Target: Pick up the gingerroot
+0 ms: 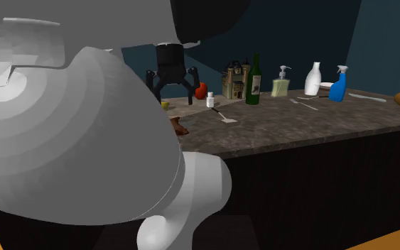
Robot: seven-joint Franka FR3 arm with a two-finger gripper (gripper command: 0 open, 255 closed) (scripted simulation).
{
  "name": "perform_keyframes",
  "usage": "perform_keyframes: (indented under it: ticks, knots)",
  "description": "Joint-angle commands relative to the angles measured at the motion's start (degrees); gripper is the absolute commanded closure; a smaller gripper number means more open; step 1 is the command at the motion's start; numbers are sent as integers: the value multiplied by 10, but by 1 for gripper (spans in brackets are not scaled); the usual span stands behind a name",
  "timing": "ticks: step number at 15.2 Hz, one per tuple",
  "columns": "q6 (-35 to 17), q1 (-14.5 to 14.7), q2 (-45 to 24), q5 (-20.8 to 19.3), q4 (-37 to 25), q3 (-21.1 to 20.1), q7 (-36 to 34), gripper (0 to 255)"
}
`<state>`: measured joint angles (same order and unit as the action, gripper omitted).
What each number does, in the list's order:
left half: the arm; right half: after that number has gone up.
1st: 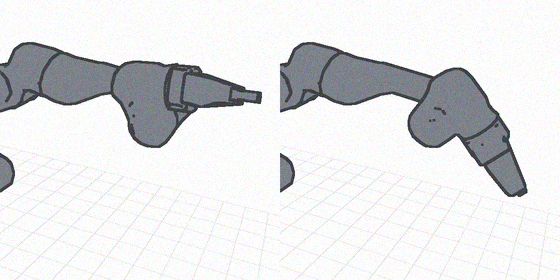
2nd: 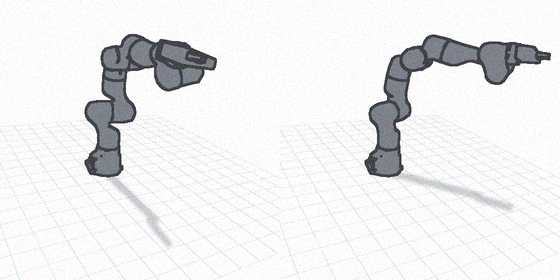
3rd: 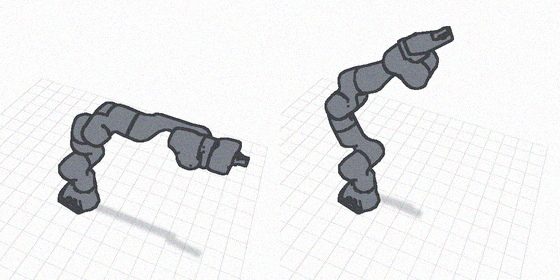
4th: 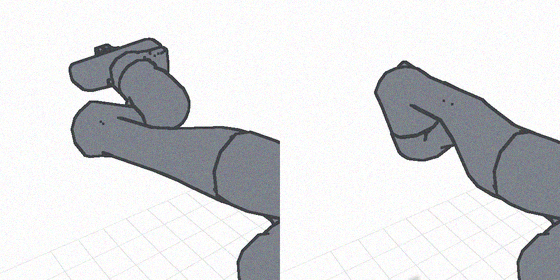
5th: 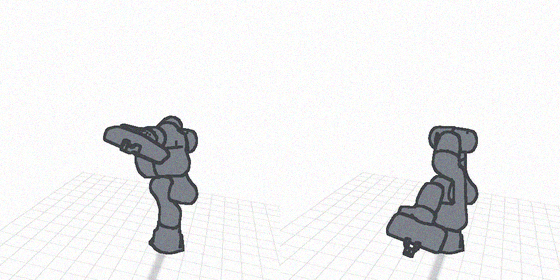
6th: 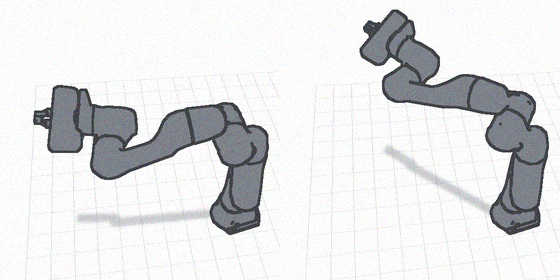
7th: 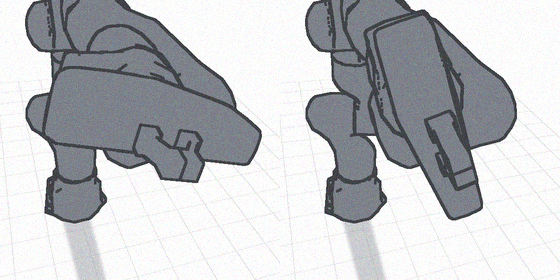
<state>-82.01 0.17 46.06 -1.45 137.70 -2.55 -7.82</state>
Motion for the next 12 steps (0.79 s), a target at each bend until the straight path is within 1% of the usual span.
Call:
perform_keyframes:
  ticks: [1, 7, 12]
  knots:
    - [0, 0, 0, 0, 0, 0, 0, 0]
    - [-76, 4, -141, -5, -54, -13, 0, 0]
    - [-119, 5, -260, -14, -119, -25, -3, 0]
